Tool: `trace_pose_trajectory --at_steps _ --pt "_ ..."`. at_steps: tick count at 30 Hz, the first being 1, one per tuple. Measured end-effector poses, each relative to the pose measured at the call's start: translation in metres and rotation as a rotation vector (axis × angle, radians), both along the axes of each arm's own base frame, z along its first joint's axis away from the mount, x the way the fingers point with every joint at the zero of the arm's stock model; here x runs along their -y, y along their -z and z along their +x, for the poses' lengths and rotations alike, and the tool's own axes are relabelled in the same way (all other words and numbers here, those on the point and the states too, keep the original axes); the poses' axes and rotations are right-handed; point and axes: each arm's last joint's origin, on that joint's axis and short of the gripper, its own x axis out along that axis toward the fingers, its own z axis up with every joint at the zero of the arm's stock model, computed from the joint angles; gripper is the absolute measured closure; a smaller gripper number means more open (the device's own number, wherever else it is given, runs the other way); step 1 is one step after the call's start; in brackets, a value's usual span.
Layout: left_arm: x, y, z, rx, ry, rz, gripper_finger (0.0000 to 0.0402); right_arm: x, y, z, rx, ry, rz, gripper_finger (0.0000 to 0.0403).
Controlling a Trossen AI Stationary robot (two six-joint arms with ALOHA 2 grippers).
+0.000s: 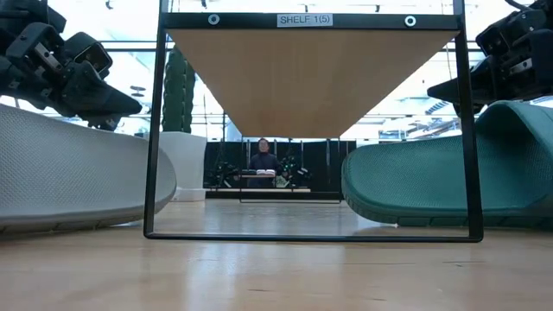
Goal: Pick and place slides into the shelf
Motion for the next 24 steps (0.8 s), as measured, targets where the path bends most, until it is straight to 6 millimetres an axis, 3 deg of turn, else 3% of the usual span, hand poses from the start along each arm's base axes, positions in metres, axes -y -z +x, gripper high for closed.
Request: trace_pose_trajectory --at_steps 24 --pt "0.0 -0.0006 0.0001 0.006 0.0 0.004 0.038 0.0 0.0 0.0 0.0 0.0 0.0 0.0386"
